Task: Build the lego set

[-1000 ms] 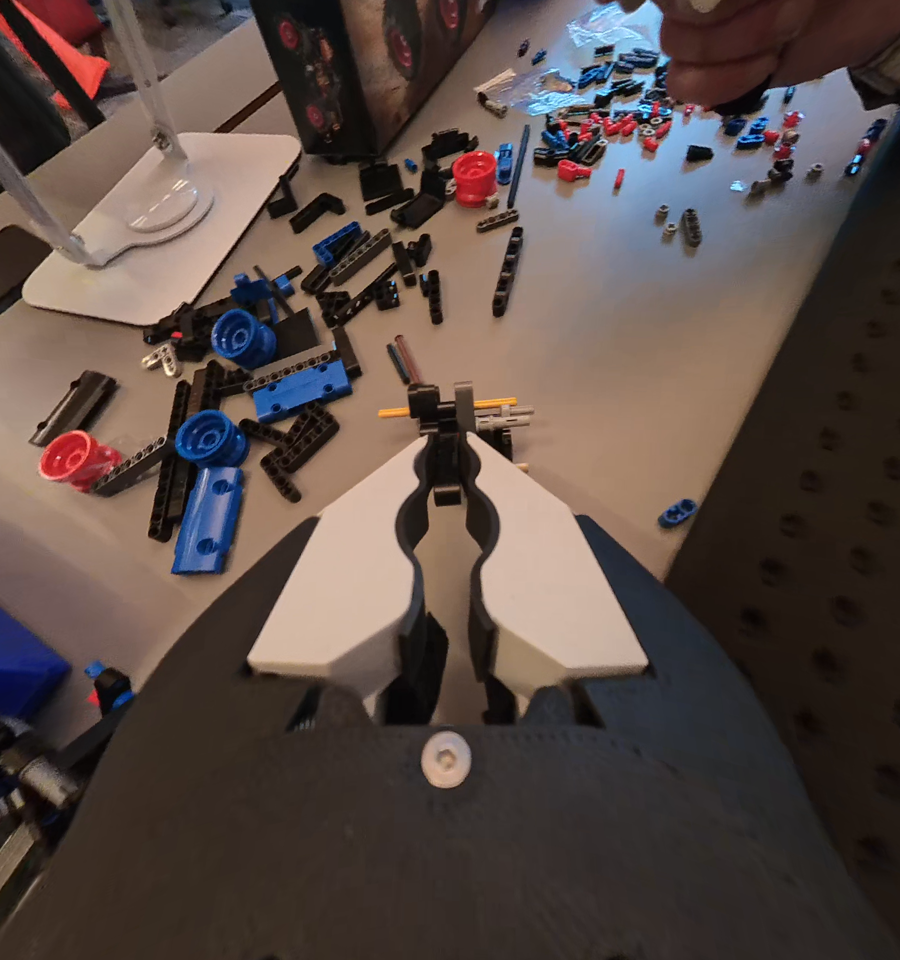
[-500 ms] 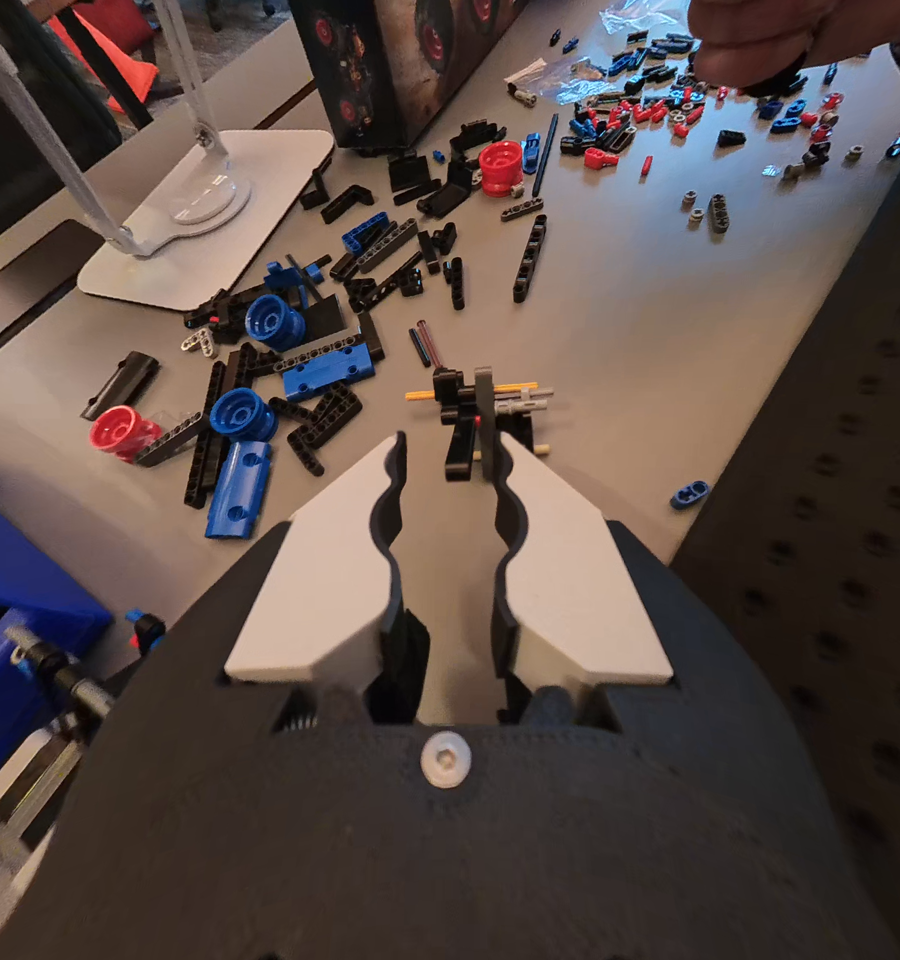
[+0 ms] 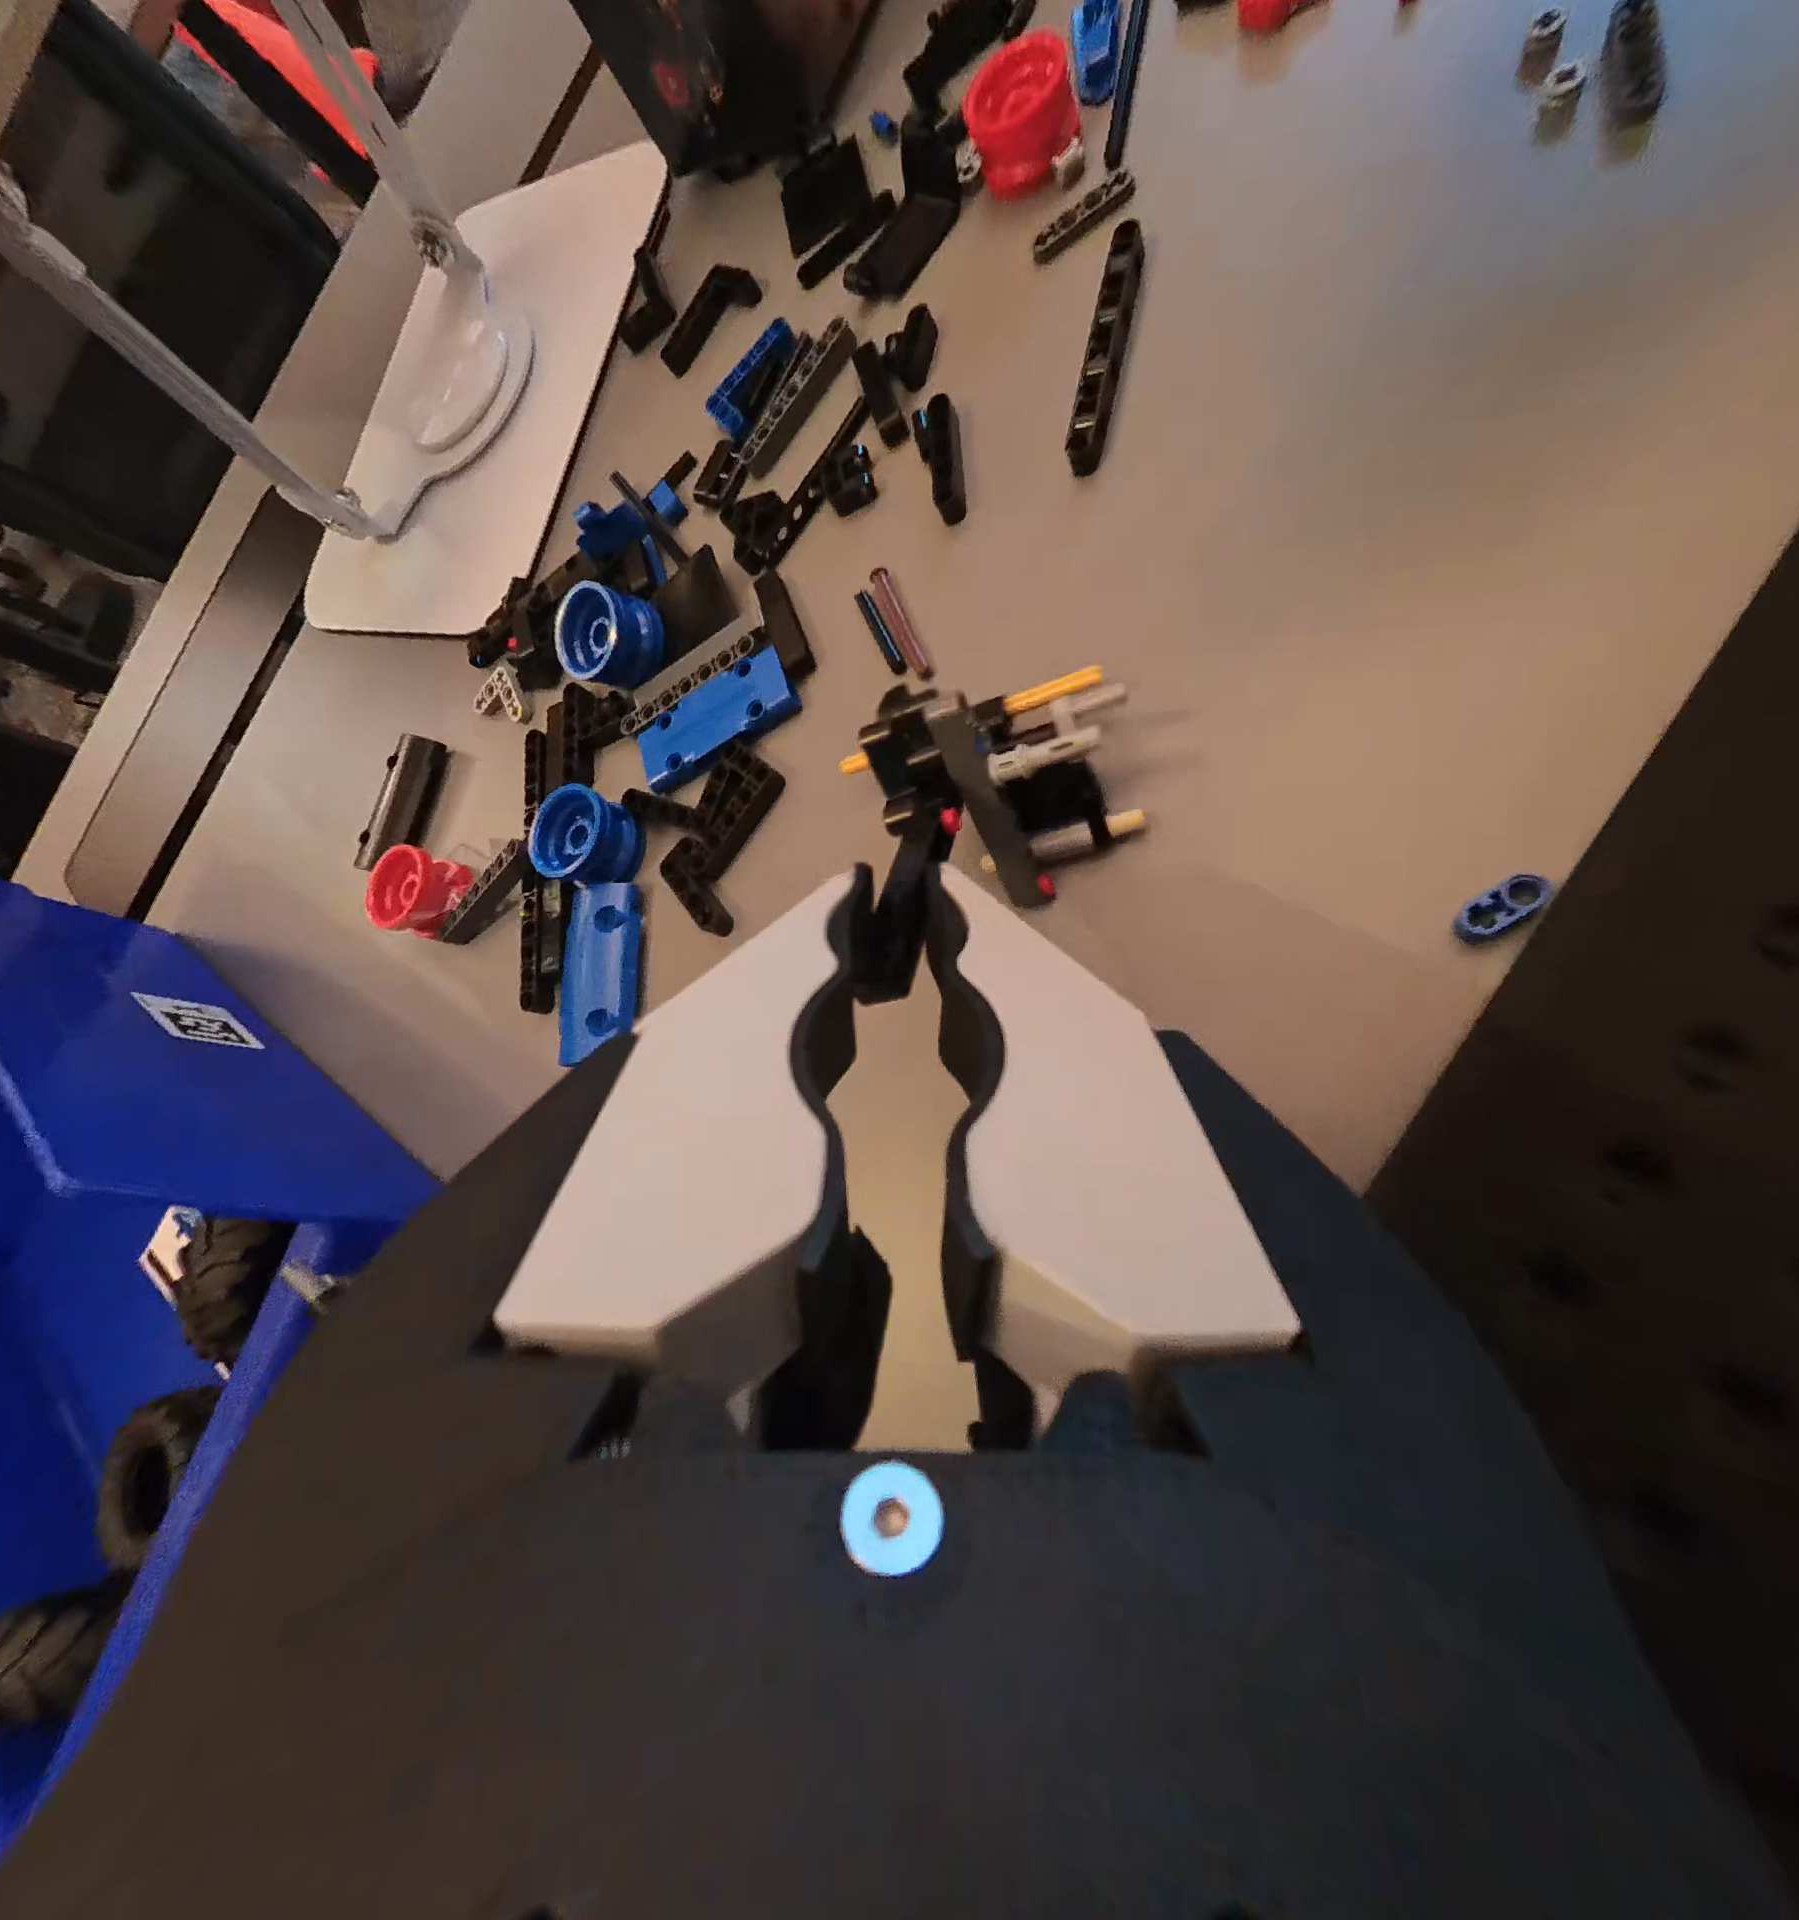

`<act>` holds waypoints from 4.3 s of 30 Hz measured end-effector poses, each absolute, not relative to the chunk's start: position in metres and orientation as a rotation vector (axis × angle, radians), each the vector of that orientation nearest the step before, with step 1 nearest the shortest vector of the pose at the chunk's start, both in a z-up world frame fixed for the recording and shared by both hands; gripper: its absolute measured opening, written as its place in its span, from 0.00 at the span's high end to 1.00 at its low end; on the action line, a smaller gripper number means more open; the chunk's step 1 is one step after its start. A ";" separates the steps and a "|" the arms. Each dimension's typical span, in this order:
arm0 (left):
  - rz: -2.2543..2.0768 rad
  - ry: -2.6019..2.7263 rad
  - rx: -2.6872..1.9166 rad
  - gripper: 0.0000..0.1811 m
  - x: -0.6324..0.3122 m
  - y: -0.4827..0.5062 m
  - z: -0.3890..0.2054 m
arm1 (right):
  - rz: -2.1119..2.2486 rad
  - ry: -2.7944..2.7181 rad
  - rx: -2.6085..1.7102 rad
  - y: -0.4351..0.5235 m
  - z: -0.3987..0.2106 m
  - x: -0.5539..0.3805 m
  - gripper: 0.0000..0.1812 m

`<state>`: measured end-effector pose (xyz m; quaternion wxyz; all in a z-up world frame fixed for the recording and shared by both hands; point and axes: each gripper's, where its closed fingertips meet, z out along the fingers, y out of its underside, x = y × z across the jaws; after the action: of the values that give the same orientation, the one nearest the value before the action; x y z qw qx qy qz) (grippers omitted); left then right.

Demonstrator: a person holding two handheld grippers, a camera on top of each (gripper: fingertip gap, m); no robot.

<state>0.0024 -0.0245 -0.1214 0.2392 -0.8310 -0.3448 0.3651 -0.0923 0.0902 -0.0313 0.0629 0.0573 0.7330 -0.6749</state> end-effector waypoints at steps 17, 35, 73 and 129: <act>0.833 -1.166 -1.943 0.99 0.002 -0.043 -0.117 | -2.051 2.199 0.164 0.092 -0.027 -0.090 0.97; 0.695 -1.369 -1.993 1.00 0.007 -0.053 -0.152 | -2.040 2.210 0.169 0.091 -0.030 -0.091 0.97; 0.750 -0.979 -2.346 0.86 -0.019 -0.036 -0.144 | -2.022 2.215 0.180 0.091 -0.033 -0.093 0.97; 1.292 -0.663 -2.038 0.81 -0.039 0.055 -0.047 | -1.973 1.935 0.130 0.093 -0.014 -0.070 0.97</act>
<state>-0.0389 0.0553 -0.0470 0.3141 -0.7733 -0.2516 0.4900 -0.0700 0.0932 -0.0141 0.1864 0.0461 0.6873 -0.7006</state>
